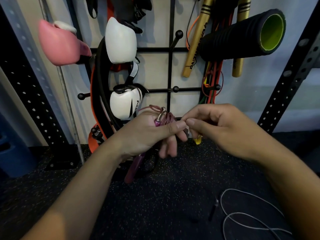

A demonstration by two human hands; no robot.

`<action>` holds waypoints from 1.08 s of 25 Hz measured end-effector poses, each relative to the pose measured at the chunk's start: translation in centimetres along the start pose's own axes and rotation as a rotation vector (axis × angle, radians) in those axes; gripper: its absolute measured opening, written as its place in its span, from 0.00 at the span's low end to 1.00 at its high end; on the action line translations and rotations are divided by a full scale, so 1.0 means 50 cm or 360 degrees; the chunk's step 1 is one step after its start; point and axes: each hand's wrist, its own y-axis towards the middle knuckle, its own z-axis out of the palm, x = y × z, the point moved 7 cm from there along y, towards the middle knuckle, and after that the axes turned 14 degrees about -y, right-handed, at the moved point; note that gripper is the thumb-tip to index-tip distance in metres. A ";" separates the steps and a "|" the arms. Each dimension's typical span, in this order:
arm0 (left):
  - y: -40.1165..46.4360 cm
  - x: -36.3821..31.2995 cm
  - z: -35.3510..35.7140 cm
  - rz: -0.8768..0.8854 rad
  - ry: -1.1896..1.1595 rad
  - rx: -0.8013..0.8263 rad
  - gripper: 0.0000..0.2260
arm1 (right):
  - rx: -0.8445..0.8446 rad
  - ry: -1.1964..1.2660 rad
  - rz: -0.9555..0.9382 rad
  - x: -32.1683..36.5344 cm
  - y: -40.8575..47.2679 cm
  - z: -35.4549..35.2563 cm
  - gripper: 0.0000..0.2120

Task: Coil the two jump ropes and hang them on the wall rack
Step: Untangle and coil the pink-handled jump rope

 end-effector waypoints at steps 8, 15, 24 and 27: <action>-0.002 0.011 0.009 -0.0019 -0.0167 -0.0011 0.18 | -0.0369 -0.0084 0.0078 -0.009 -0.002 -0.016 0.15; -0.019 -0.012 0.048 -0.0003 -0.0981 0.0458 0.15 | -0.0665 0.0217 0.0111 -0.041 0.004 -0.011 0.33; 0.006 -0.040 -0.002 0.0595 -0.1747 -0.0332 0.16 | 0.0294 0.1021 0.0308 -0.037 0.010 0.177 0.10; -0.003 -0.031 -0.023 0.0624 -0.0876 -0.0644 0.13 | 0.0613 0.0955 0.0382 -0.028 -0.004 0.181 0.11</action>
